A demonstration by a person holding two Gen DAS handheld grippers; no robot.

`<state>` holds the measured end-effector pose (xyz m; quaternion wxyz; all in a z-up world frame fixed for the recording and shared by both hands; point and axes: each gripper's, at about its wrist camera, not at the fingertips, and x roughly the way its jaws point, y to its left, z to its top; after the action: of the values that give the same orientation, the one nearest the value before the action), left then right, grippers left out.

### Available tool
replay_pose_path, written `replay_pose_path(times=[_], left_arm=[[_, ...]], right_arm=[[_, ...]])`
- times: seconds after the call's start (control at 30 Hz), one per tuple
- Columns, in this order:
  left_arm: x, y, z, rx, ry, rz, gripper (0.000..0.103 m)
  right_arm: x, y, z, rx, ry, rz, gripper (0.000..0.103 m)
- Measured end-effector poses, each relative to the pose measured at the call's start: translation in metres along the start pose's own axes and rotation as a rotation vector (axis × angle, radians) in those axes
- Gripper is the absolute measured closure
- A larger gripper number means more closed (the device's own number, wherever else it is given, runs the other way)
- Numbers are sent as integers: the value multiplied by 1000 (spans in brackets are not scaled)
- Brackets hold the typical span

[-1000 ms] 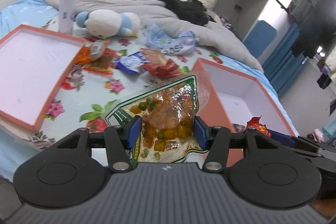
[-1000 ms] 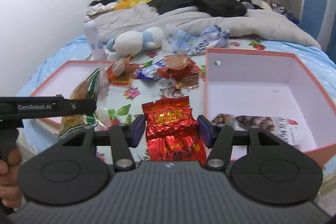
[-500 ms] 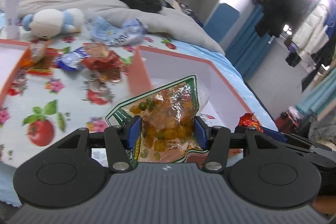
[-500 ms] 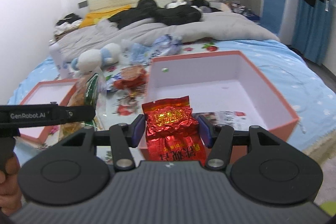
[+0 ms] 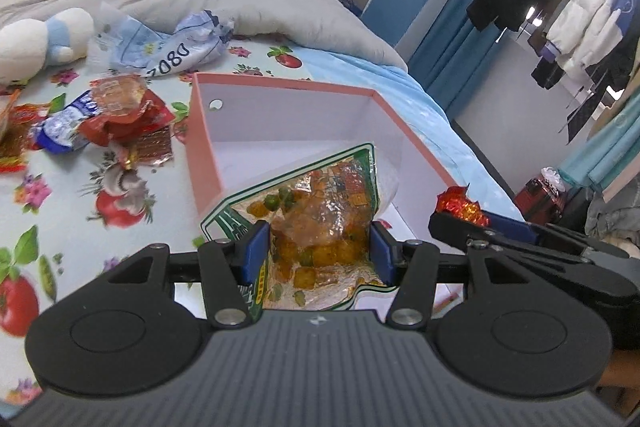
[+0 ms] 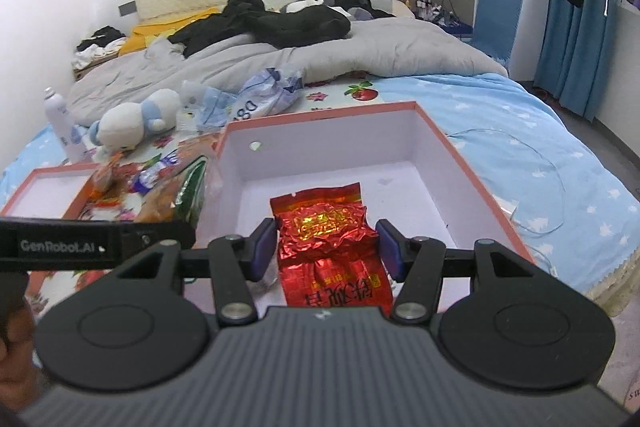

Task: Organize snacks
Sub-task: 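Open the left tool over the deep pink box while the right tool releases the red packet inside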

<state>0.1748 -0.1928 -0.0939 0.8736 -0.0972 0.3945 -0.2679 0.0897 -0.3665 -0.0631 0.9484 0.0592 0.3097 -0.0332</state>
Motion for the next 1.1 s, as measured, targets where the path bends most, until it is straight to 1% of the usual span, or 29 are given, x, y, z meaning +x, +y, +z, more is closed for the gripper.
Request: replay_pose_path(times=[0.1,0.3,0.47,0.63,0.7,0.73,0.8,0.83,0.87,0.9,0.93,0.97,1.1], left_arm=[[25,1,18,-6,21,-4,44],[72,3,46,24,61,-7,43],[108,7,59,20,90,-22,43],[135,14,63,-16,132,-68,41],[143,16,64,-22,147,-74,37],[145,16,65,-15,148,-66,36],[146,15,65,-1,142,-43,29],[145,16,66,0,137,-31,27],[143,17,66,-6,135,-30,23],[140,19,66,-13,135,-32,22],[136,20,67,-15,129,-34,21],[130,20,67,-15,121,-32,21],[97,17,65,13,82,-24,21]], right_arm=[[19,-10,6,19,30,1,46],[57,-25,14,40,79,-1,46],[92,-38,12,76,136,-21,45],[115,-48,11,102,183,-31,45],[119,-51,11,111,191,-37,45],[121,-53,10,113,196,-40,45],[123,-54,10,115,204,-42,44],[124,-54,10,118,211,-41,44],[123,-54,10,123,216,-43,43],[123,-54,11,129,217,-44,40],[120,-54,11,133,215,-44,32],[117,-52,10,131,212,-46,29],[100,-44,11,107,187,-61,29]])
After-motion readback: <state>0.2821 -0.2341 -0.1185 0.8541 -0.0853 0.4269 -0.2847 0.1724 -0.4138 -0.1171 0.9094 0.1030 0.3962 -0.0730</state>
